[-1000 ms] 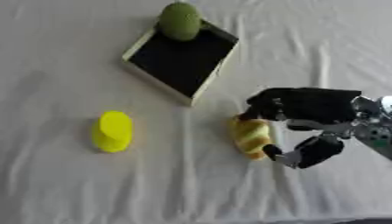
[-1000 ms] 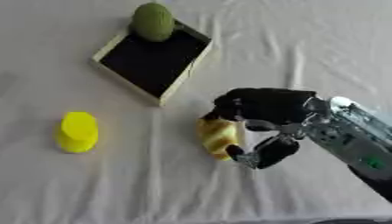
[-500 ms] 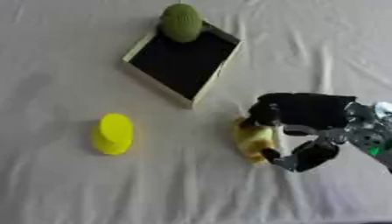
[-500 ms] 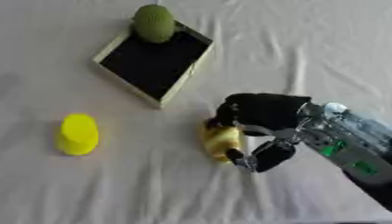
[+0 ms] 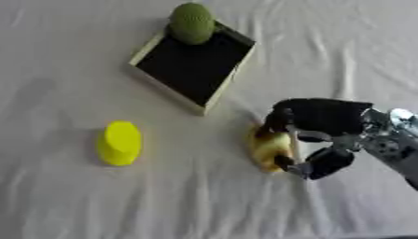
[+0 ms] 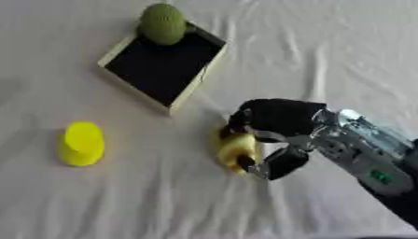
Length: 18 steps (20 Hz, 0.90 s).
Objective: Pick up objects on the table and place them in the box.
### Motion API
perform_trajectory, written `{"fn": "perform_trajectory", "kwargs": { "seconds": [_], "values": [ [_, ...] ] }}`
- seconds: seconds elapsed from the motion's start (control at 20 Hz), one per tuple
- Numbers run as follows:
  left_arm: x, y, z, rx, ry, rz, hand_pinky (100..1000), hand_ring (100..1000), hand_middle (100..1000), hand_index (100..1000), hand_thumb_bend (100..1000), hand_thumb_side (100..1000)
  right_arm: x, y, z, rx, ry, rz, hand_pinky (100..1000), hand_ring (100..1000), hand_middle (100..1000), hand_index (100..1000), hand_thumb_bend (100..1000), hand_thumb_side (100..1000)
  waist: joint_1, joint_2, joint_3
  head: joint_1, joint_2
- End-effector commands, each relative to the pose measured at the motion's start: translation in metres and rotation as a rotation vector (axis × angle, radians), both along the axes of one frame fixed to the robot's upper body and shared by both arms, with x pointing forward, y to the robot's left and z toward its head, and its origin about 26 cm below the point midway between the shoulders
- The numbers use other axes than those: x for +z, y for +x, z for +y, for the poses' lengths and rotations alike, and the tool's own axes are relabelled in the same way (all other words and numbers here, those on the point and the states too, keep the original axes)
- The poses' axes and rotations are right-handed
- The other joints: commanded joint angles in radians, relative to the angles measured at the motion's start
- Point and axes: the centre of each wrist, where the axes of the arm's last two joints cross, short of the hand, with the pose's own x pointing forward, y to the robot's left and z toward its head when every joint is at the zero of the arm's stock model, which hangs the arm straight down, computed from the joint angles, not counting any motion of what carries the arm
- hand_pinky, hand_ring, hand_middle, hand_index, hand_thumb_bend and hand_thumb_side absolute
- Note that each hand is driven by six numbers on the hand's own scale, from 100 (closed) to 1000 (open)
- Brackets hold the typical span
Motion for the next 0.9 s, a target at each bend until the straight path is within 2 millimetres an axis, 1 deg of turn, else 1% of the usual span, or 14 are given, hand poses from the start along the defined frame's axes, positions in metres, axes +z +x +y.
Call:
{"fn": "perform_trajectory", "kwargs": {
  "seconds": [0.05,0.2,0.35,0.6,0.75,0.9],
  "values": [
    [0.009,-0.004,-0.003,-0.022,0.007,-0.034,744,754,708,903,100,384,-0.005,0.004,-0.006,-0.009,-0.027,-0.021,883,807,598,695,100,319,0.003,-0.015,0.000,-0.002,-0.015],
    [0.009,-0.004,-0.003,-0.026,0.011,-0.031,744,754,708,903,100,387,-0.013,0.009,-0.010,-0.026,0.002,-0.014,874,821,534,645,100,286,0.003,-0.016,-0.001,-0.002,-0.015],
    [0.009,-0.004,-0.003,-0.027,0.016,-0.028,744,753,706,903,100,389,-0.014,0.008,-0.010,-0.011,0.053,-0.015,857,808,481,609,100,269,0.002,-0.017,-0.002,-0.002,-0.012],
    [0.009,-0.004,-0.002,-0.028,0.020,-0.026,744,754,703,904,100,388,-0.005,0.002,-0.009,0.029,0.132,-0.036,842,781,430,580,100,247,-0.001,-0.021,-0.004,-0.002,-0.010],
    [0.008,-0.004,-0.002,-0.029,0.023,-0.025,745,754,702,904,100,386,0.000,-0.001,-0.008,0.042,0.168,-0.040,843,778,416,573,100,241,-0.003,-0.025,-0.005,-0.002,-0.011],
    [0.008,-0.004,-0.002,-0.028,0.025,-0.023,745,754,702,904,100,383,0.010,-0.008,-0.006,0.080,0.196,-0.061,842,782,414,574,100,231,-0.005,-0.030,-0.008,-0.001,-0.011]
  ]
}}
